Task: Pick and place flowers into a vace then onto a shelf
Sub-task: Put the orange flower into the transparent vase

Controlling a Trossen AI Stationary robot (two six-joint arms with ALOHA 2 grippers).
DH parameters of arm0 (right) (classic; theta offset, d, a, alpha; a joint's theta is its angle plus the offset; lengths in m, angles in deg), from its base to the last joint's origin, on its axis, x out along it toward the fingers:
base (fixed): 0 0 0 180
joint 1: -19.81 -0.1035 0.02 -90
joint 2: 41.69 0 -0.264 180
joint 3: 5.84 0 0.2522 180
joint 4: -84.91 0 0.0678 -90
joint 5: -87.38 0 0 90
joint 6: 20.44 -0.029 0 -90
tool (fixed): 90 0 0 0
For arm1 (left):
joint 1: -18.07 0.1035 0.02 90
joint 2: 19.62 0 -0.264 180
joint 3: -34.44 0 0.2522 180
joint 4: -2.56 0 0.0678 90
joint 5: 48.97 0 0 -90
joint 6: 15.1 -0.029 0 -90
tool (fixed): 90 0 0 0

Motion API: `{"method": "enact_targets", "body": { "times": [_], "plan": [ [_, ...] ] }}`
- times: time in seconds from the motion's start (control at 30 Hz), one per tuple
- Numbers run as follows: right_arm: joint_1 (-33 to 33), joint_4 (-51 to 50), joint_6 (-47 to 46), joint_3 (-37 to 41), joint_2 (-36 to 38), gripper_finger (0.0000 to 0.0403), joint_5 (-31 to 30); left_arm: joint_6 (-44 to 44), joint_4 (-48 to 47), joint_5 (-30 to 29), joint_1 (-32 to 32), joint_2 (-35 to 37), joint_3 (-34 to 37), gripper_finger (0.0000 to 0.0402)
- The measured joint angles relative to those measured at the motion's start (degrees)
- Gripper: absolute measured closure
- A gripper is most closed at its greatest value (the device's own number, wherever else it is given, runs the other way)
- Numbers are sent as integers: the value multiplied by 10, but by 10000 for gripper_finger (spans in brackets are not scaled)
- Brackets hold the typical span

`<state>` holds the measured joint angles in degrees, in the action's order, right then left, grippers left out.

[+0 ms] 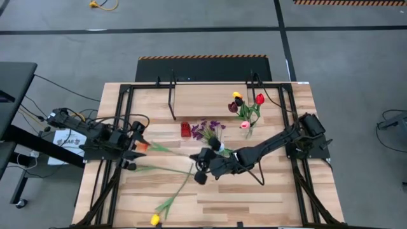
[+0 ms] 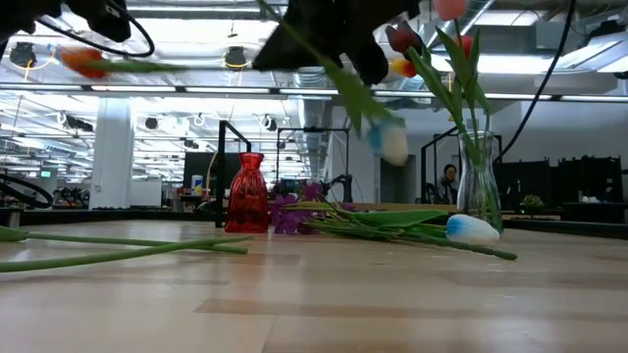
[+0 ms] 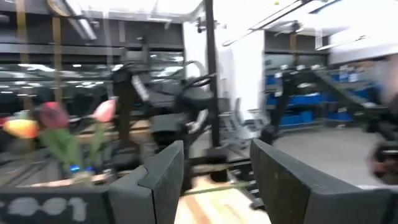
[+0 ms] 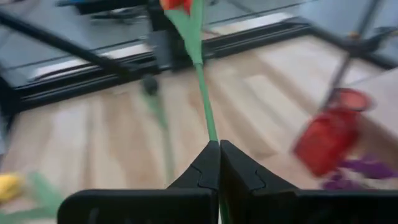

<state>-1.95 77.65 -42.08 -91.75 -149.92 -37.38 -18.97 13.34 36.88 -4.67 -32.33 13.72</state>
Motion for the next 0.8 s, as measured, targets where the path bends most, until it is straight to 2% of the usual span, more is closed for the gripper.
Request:
{"method": "enact_targets", "body": {
  "times": [0.27,0.37,0.47,0.57,0.8],
  "plan": [
    [-21,59,91,-1,-9,403,84,-15,-47,-194,0,0,0,225],
    [-29,93,145,0,-9,403,107,-14,-59,-222,0,0,0,225],
    [-33,134,178,0,-6,403,106,-10,-59,-213,0,0,0,225],
    [-28,175,202,0,-6,403,104,4,-59,-181,0,0,0,225],
    [-3,254,221,0,-6,403,60,22,-51,-64,0,0,0,225]
  ]
}}
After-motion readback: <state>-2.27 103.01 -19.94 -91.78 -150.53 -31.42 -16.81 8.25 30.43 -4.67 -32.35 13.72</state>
